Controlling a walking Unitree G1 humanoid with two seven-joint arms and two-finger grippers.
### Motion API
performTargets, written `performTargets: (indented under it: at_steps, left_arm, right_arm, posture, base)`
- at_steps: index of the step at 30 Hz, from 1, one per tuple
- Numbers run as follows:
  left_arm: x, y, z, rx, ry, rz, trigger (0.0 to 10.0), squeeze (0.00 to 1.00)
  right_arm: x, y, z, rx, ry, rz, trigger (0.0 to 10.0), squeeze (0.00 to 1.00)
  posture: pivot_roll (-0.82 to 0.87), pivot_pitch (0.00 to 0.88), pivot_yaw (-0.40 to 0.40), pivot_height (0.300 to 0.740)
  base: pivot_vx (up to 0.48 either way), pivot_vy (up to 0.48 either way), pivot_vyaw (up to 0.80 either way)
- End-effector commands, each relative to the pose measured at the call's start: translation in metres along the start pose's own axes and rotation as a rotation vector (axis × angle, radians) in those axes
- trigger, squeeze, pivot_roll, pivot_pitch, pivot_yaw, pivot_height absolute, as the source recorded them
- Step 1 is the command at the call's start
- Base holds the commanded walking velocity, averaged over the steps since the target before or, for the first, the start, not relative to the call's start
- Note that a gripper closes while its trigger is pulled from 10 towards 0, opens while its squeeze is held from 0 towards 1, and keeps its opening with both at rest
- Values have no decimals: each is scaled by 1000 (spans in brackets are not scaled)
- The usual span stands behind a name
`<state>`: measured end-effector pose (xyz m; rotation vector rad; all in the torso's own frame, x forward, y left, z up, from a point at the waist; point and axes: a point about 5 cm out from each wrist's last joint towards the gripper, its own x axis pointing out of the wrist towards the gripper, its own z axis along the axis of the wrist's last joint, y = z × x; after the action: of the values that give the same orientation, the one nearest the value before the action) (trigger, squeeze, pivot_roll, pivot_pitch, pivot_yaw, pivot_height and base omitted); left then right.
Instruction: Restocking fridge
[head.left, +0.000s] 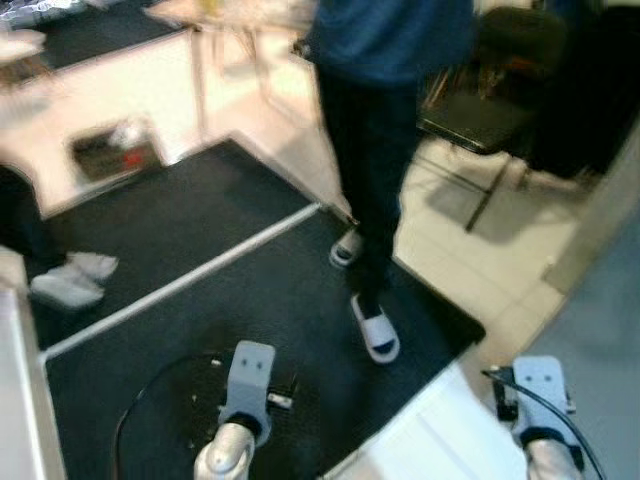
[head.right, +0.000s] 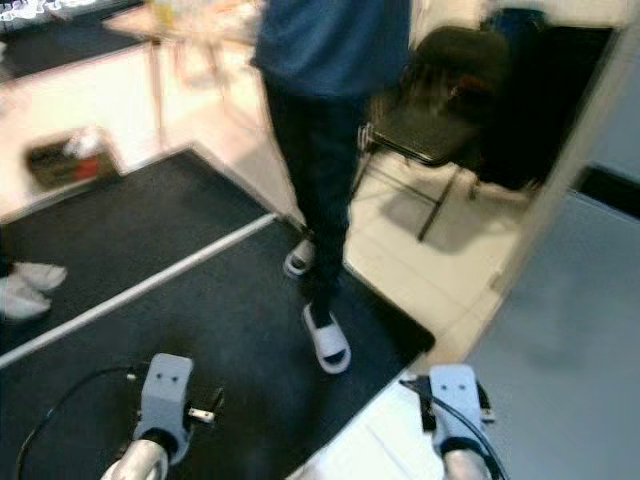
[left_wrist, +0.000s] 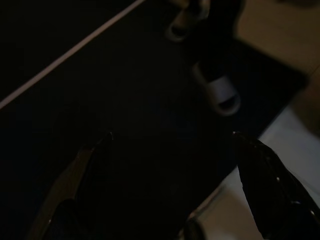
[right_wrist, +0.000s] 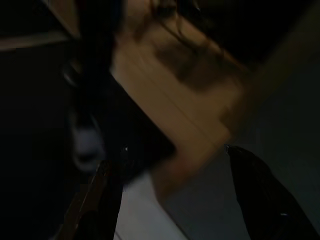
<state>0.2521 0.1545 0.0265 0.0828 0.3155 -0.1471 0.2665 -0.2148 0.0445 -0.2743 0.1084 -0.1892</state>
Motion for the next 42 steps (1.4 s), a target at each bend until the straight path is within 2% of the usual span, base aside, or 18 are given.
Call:
performTargets:
  at_steps: [1,17,28,32,42]
  left_arm:
    - [-4,-1,-8,2,34,-3,10000,0]
    - [-4,-1,-8,2,36,-2,10000,0]
    - [-4,0,-8,-2,41,12,10000,0]
    - [-2,3,-8,-27,56,31,10000,0]
    - [1,2,3,-52,13,29,10000,0]
  right_arm:
    - [-8,-1,-14,-11,59,1,10000,0]
    - [-8,0,-14,-5,59,10,10000,0]
    - [-9,5,-13,21,54,36,10000,0]
    - [-8,8,-10,26,43,47,10000,0]
    - [-7,12,-5,36,23,61,10000,0]
  posture:
    - [-215,211,61,707]
    - [-213,217,60,707]
    - [-212,220,59,707]
    - [-211,221,58,707]
    - [-210,219,60,707]
  base:
    - [0,0,781]
    - [0,0,735]
    - [0,0,0]
    - [0,0,0]
    - [0,0,0]
